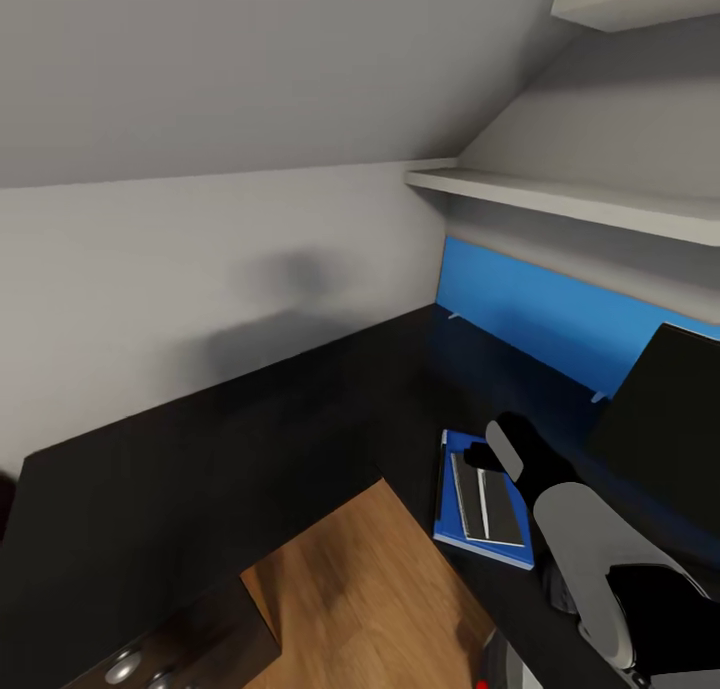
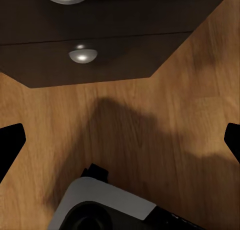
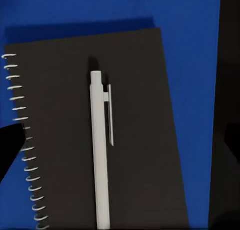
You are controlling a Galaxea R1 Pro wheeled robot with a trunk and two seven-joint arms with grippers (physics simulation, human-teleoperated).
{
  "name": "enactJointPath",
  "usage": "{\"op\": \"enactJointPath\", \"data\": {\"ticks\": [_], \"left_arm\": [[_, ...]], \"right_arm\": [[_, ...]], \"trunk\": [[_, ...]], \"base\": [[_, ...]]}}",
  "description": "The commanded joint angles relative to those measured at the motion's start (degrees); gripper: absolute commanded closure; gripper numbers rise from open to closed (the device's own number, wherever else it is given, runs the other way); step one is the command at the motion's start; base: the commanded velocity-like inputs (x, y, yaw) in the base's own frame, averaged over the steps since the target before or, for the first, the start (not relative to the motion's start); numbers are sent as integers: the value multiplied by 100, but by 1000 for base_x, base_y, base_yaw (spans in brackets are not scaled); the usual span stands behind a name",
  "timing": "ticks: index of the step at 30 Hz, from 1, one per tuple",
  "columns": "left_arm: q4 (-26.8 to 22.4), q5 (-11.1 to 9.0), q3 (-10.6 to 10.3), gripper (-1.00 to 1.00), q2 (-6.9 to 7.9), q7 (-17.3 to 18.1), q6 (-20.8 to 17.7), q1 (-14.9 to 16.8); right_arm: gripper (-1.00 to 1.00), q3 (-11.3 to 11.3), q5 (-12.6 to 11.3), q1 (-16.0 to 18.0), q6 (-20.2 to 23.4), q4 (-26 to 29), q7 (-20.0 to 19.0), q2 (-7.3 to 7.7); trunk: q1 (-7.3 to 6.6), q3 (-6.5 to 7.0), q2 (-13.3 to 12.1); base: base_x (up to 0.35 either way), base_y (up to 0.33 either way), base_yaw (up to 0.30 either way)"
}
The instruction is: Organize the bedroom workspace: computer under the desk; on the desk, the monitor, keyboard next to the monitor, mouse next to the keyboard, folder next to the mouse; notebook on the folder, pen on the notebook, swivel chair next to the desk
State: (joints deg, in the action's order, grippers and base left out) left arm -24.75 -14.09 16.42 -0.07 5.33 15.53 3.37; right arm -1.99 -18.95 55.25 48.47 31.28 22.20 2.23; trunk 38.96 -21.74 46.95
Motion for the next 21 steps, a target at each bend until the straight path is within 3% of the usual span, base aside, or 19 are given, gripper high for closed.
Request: {"op": "enactJointPath", "data": {"ticks": [1,12,21], "left_arm": [[6,-59,19,-100,-1,56,6,4],[21,-59,19,-100,-1,56,3,5],[31,-59,18,-100,-9,56,3,4]], "right_arm": [[-100,-21,-61,3,14,9,47,3],[-100,-98,-57,3,-573,-17,40,-11],[-100,-465,-56,3,-765,-78,39,-19]], "trunk": [[-22,12,-37],[-263,209,-478],[-461,371,-839]], "base": [[0,0,0],[0,0,0],[0,0,0]]}}
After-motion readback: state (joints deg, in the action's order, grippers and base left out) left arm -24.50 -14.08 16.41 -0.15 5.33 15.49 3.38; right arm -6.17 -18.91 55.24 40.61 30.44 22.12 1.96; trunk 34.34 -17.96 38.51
